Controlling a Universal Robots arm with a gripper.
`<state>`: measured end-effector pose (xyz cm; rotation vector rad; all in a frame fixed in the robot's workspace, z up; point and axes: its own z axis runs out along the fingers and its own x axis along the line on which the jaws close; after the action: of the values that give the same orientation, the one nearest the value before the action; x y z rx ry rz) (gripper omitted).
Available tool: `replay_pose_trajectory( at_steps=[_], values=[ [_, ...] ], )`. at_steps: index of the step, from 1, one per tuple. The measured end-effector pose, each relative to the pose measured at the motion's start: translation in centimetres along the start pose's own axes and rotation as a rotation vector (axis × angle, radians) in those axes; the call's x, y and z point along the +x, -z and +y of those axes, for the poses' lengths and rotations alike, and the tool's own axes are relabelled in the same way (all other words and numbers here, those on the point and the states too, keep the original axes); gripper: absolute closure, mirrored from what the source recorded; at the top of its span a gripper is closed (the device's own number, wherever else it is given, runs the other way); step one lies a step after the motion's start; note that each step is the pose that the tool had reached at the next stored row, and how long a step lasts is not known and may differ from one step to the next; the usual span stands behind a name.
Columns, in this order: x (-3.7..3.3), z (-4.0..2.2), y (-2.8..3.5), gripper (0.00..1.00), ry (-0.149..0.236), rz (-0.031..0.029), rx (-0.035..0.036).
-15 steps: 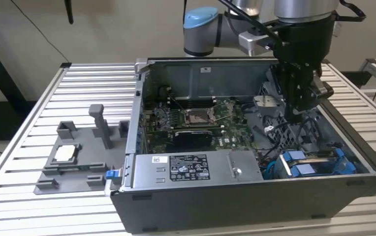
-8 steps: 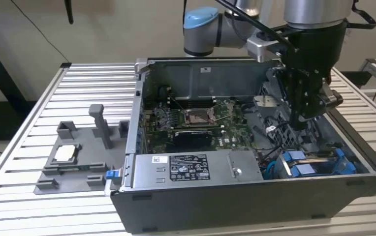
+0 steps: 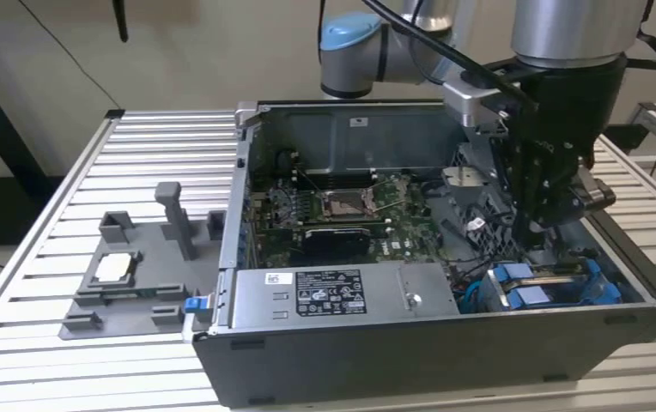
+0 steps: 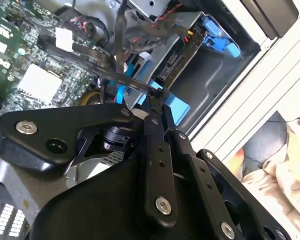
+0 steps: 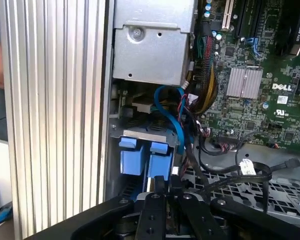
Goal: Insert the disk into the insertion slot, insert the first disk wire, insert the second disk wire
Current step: 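Insert the second disk wire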
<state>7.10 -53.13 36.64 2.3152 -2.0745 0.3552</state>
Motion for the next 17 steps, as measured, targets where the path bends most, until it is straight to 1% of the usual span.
replay_pose_trajectory(
  at_steps=[1,2,4,5,6,7,8,9,10,11,12,13,17],
  values=[
    [0.15,-0.01,-0.08,0.84,0.000,-0.0036,-0.0001],
    [0.26,-0.01,-0.15,0.84,-0.002,-0.0139,0.0009],
    [0.42,-0.01,-0.24,0.84,-0.007,-0.0438,0.0038],
    [0.47,-0.01,-0.26,0.84,-0.010,-0.0618,0.0055],
    [0.53,0.00,-0.29,0.84,-0.013,-0.0783,0.0070],
    [0.58,0.00,-0.33,0.84,-0.016,-0.0979,0.0090],
    [0.65,-0.01,-0.35,0.84,-0.019,-0.1152,0.0106],
    [0.79,-0.05,-0.38,0.84,-0.020,-0.1253,0.0113],
    [0.97,-0.11,-0.44,0.84,-0.021,-0.1301,0.0105],
    [1.14,-0.21,-0.49,0.84,-0.021,-0.1335,0.0086],
    [1.30,-0.35,-0.56,0.84,-0.021,-0.1361,0.0050],
    [1.45,-0.51,-0.64,0.84,-0.021,-0.1377,-0.0018],
    [2.02,-1.19,-0.96,0.84,-0.017,-0.1419,-0.0385]
  ],
)
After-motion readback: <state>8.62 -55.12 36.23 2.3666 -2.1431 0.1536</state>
